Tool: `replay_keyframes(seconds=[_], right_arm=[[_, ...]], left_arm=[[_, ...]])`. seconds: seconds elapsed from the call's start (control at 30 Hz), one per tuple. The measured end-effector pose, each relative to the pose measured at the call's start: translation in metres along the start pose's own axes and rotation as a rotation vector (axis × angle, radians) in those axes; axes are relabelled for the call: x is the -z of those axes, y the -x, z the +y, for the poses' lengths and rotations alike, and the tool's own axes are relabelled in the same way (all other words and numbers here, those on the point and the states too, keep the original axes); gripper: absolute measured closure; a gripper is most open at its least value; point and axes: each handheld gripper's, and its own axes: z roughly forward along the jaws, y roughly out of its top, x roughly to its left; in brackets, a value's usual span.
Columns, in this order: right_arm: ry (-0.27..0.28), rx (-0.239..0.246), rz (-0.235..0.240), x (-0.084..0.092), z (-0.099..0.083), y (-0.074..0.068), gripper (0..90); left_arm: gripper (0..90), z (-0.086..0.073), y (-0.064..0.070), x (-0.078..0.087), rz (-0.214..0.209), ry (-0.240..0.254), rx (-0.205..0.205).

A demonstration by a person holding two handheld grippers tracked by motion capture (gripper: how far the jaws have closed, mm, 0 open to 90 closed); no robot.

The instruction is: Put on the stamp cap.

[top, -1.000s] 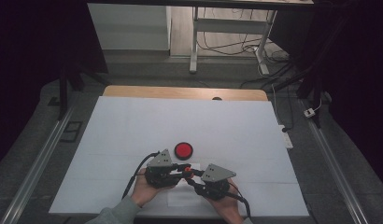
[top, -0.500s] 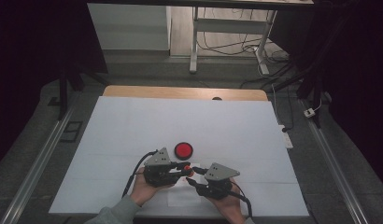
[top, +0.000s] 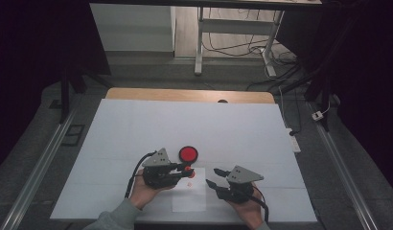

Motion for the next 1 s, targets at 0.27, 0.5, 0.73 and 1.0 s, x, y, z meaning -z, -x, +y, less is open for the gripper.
replay_keyframes(seconds=[0.27,0.5,0.73,1.0], right_arm=[[-0.015,-0.012,-0.061,0.02,-0.01,0.02,48.3],[-0.022,-0.039,-0.116,0.046,-0.021,0.04,47.3],[-0.026,-0.049,-0.164,0.065,-0.031,0.053,46.3],[-0.037,-0.058,-0.197,0.075,-0.038,0.061,45.6]], left_arm=[[72.6,0.0,-0.003,0.004,0.02,-0.008,-0.002],[72.6,0.002,-0.008,0.01,0.032,-0.004,0.011],[72.5,0.002,-0.013,0.013,0.048,-0.01,0.025],[72.5,0.003,-0.02,0.019,0.077,-0.004,0.031]])
